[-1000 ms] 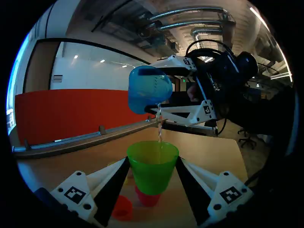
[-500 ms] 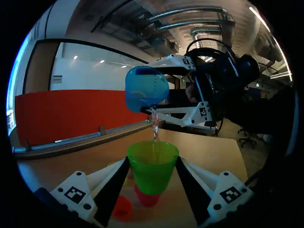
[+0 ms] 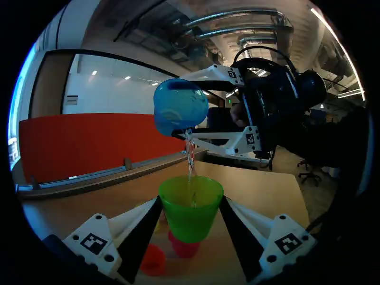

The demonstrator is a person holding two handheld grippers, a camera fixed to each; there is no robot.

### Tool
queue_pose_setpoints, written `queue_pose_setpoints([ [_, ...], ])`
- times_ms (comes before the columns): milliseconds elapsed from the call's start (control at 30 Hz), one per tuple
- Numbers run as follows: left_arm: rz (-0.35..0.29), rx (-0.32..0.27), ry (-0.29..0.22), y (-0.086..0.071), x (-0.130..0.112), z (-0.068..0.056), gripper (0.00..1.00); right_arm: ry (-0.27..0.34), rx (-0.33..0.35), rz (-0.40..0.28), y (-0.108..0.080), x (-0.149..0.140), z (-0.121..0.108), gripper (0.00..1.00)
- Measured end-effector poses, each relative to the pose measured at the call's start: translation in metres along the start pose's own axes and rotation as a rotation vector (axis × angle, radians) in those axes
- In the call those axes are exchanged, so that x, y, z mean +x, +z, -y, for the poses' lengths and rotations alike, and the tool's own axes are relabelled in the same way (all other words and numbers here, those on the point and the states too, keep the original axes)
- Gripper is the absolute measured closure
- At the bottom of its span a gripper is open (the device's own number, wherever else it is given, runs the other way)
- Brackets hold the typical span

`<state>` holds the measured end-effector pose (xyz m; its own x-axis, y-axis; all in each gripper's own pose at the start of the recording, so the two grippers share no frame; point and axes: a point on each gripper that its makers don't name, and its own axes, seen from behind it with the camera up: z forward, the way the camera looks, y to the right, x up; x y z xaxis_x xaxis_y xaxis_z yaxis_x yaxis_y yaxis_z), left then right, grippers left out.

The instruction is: Pour water

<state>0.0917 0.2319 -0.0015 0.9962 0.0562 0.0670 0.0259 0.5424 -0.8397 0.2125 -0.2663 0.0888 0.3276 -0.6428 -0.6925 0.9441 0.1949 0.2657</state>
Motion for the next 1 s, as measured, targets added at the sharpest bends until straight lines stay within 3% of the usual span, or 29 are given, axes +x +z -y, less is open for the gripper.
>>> queue_pose_setpoints([
  [1000,-0.014,0.009,-0.006,-0.003,-0.001,0.001,0.14,-0.107,-0.032,0.001,0.007,0.005,-0.011,0.09],
])
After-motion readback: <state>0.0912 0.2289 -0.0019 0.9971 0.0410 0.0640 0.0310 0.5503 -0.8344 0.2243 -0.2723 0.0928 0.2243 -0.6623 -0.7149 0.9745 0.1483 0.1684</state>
